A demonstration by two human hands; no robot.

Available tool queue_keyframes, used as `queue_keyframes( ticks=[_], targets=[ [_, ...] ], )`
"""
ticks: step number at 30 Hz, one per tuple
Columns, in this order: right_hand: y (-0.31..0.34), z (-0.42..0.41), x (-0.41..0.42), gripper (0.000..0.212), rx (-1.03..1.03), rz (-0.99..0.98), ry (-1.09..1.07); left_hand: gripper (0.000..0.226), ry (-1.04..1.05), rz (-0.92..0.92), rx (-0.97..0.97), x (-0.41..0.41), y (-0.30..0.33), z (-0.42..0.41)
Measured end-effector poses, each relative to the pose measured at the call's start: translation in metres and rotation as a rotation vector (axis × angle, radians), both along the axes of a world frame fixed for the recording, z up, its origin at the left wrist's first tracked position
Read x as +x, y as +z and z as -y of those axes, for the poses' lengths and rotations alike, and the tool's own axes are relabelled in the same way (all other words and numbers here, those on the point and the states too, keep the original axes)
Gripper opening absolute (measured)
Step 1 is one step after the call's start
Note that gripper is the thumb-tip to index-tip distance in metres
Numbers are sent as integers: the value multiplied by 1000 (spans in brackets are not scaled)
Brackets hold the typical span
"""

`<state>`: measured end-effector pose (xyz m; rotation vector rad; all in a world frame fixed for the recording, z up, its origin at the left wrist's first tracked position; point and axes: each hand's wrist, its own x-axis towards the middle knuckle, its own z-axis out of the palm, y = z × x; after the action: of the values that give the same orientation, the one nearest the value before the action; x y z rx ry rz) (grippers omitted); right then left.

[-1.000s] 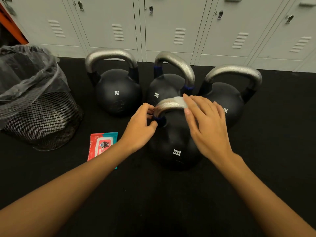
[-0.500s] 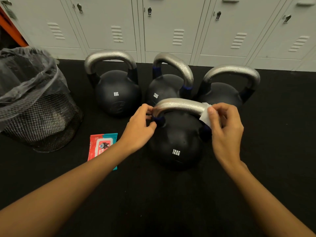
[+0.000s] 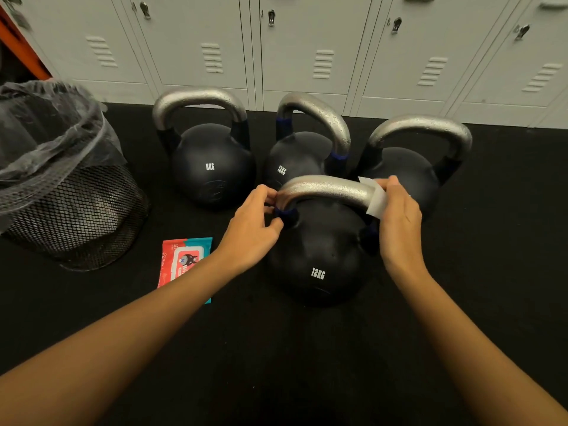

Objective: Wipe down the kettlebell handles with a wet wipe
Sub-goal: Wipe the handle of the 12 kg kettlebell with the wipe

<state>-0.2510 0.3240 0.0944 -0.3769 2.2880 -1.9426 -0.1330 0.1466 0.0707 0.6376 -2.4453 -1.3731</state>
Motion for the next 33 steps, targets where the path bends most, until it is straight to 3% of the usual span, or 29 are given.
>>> queue_keyframes(
  ticks=[3,8,10,13,16,20,24,28,33],
  targets=[
    [-6,-2,-4,41,-12,-25,6,33,-4,3,0,0,0,0],
    [-21,-16,-6,42,-64,277,35,33,-4,1,-6,-1,0,0],
    [-11,-13,-6,38,18,204,38,33,-4,2,-10,-1,-1,0],
    [2,-9,-2,35,216,-116,127,33,-6,0,-15,-1,-1,1],
    [-7,-13,3,30,201,-231,162,34,-10,8,-18,-2,-1,1],
    [-24,-24,5,45,3,135,115,34,-8,2,-27,-1,-2,1],
    [-23,-25,-3,57,83,302,95,33,2,-1,-44,-2,-3,1],
    [4,-17,-12,50,335,34,135,33,1,-5,-37,-2,-5,0],
    [40,25,-6,38,970,-652,318,33,-14,-8,-25,-2,-3,2]
  ],
)
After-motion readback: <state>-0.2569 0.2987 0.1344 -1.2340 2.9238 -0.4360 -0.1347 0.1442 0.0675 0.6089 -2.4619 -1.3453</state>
